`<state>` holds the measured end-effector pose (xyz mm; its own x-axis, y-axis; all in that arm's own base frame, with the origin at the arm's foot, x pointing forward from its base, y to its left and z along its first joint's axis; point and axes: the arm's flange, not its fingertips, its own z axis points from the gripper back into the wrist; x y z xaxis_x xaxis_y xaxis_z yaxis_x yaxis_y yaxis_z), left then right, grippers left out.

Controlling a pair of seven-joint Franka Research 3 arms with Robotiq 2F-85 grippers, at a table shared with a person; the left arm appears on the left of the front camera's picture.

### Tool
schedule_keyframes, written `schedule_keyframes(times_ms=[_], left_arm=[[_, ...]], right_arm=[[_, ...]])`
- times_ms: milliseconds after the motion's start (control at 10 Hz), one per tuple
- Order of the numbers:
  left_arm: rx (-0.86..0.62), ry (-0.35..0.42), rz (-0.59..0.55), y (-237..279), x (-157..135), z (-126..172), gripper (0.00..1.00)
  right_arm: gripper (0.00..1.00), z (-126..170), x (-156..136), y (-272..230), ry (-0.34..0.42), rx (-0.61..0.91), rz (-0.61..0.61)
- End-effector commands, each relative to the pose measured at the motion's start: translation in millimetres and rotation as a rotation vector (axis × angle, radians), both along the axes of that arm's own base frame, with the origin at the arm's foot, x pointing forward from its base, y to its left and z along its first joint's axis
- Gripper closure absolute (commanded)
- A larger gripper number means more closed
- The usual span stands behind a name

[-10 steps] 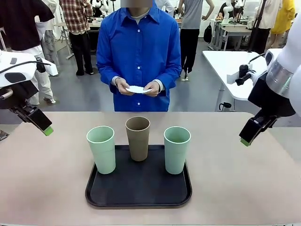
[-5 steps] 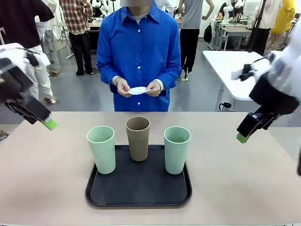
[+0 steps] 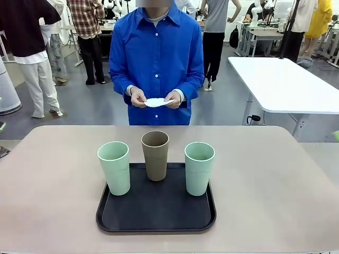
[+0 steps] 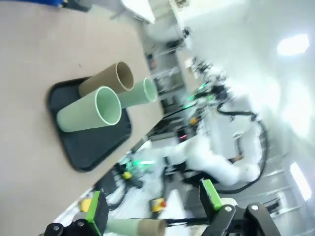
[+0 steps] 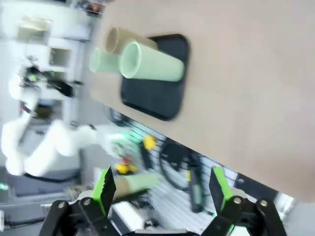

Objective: Place coasters on the table and set cups on them.
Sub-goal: Pick up one Reusable plastic cup and place it on a coaster set by the human.

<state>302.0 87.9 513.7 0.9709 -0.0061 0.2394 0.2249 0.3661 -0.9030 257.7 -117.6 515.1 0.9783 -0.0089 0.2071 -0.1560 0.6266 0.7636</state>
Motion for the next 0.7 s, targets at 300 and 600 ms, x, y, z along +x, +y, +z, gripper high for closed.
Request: schedule_keyframes(times_ms=[300, 600], left_arm=[[-0.092, 0.229, 0.215, 84.9, 36.9, -35.0, 0.0], [-0.074, 0.239, 0.254, 102.7, 34.1, -40.5, 0.0]], right_arm=[[0.0, 0.8, 16.9, -49.4, 0.088, 0.31, -0.182], [0.0, -15.7, 7.9, -71.3, 0.159, 0.27, -0.182]])
